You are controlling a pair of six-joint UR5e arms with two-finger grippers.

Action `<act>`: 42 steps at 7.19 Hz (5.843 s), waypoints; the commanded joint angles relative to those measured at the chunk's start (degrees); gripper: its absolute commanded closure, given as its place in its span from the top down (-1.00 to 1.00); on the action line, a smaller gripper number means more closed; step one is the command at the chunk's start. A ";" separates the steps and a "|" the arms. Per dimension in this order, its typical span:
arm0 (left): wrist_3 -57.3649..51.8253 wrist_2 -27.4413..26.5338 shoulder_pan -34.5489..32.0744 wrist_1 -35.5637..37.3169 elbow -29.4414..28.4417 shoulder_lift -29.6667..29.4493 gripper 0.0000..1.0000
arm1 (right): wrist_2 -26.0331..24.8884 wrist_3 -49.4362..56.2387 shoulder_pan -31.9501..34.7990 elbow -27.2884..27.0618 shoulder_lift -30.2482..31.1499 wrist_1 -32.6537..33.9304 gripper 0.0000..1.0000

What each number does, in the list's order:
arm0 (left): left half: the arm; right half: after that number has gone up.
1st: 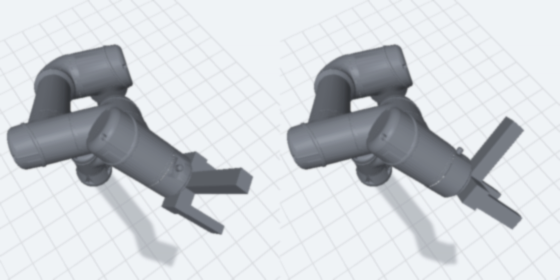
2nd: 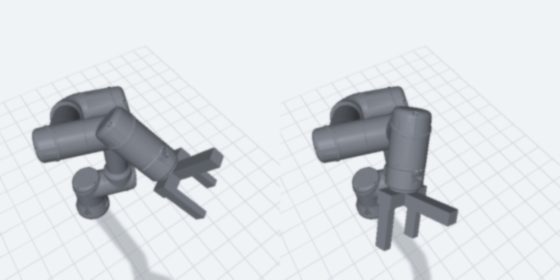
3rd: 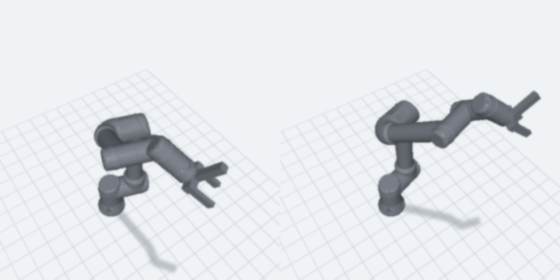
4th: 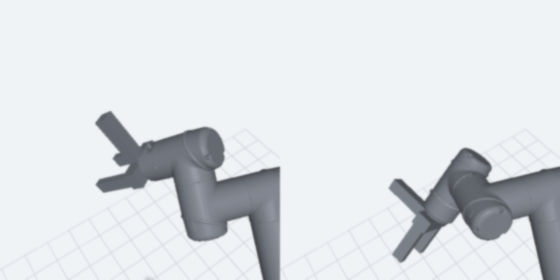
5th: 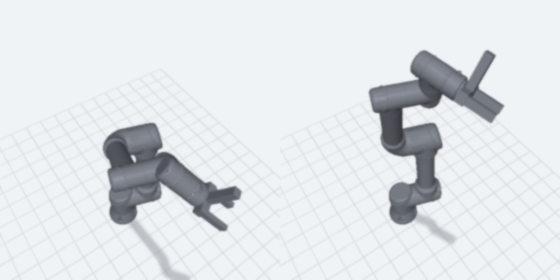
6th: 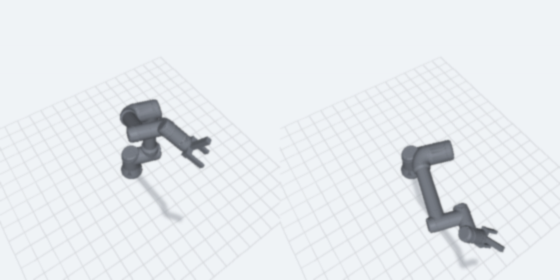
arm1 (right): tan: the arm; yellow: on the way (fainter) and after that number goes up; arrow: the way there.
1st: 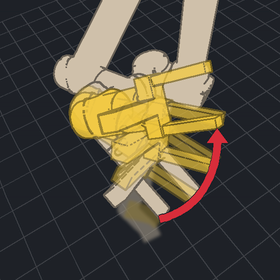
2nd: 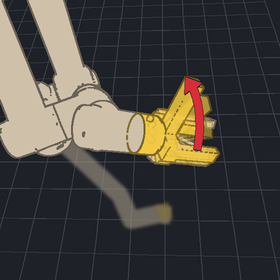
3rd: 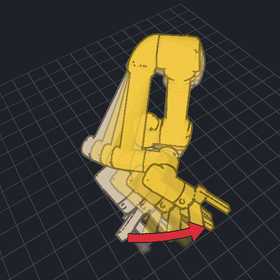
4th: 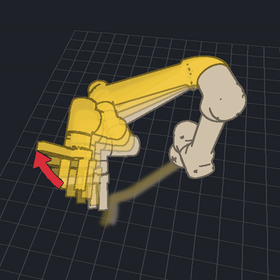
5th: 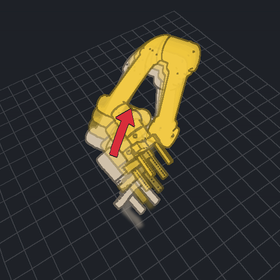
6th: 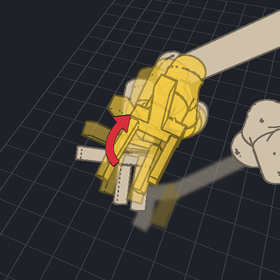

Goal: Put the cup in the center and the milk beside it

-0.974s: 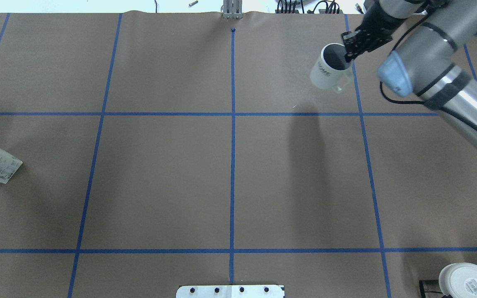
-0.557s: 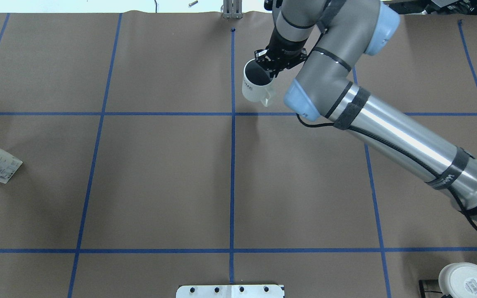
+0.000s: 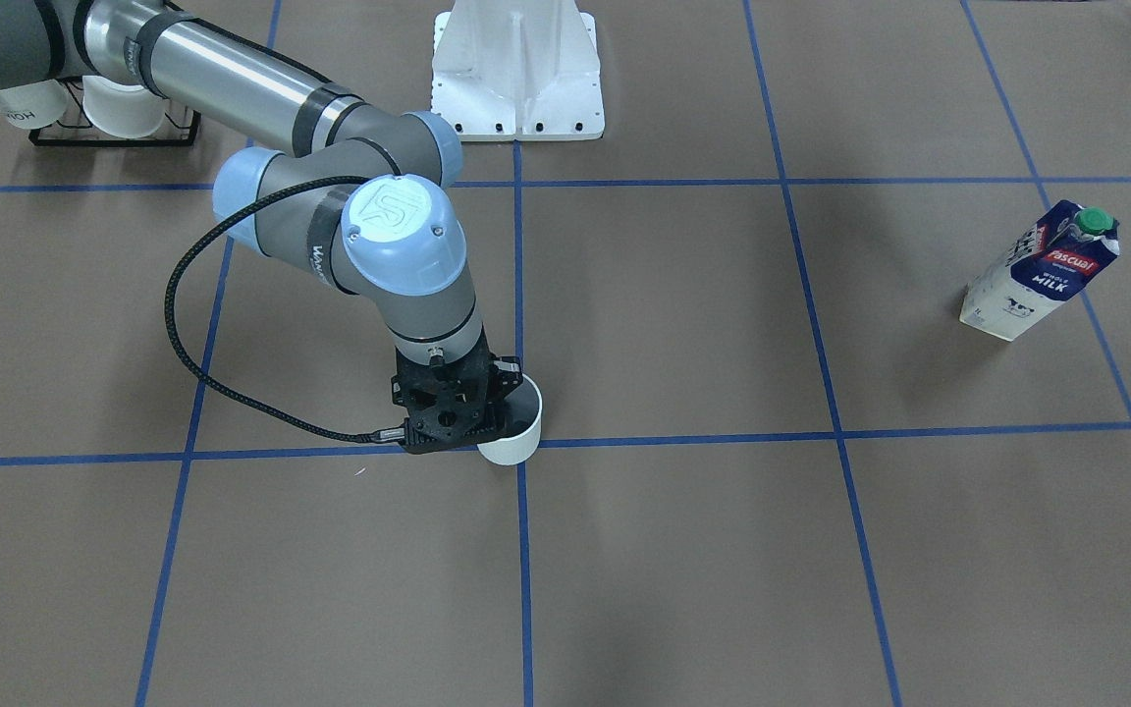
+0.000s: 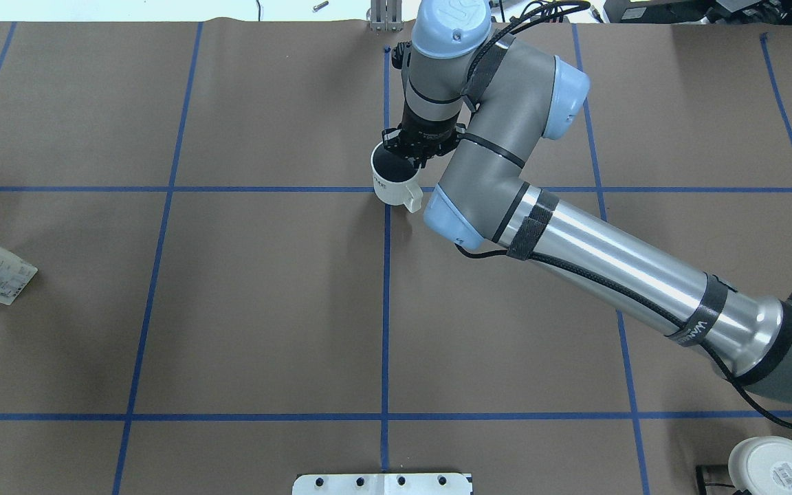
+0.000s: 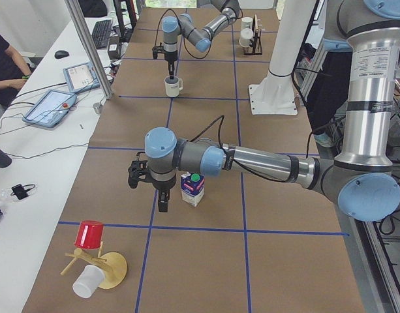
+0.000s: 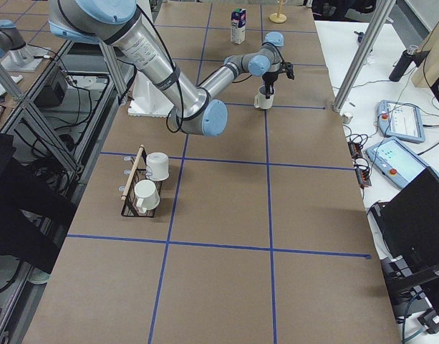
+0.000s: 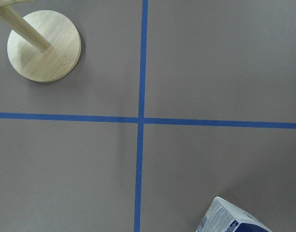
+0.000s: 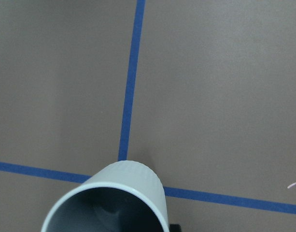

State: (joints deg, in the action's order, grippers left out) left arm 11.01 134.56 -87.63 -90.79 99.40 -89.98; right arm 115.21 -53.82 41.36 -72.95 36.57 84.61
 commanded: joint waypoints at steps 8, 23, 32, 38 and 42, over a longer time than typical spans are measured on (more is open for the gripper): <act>-7.59 -2.63 9.73 -10.24 16.89 10.67 0.96 | 13.45 11.19 21.27 -24.60 25.55 3.55 1.00; -6.53 -6.07 19.95 -11.51 9.95 9.21 0.56 | 16.10 11.28 24.74 -25.49 32.08 3.02 1.00; 6.82 -0.27 20.46 31.55 8.40 -31.59 -1.00 | 16.97 11.37 25.08 -26.27 32.16 3.11 1.00; 46.28 -7.21 38.40 6.77 -22.83 -57.14 -1.00 | 17.06 11.46 25.00 -27.95 35.06 2.85 1.00; 51.28 -11.15 41.66 2.83 -24.69 -57.50 0.66 | 17.06 11.46 25.00 -27.95 35.33 2.85 1.00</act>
State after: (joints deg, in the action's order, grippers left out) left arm 60.10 124.73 -46.60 -86.30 75.32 -147.44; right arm 132.28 -42.36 66.36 -100.84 71.77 87.45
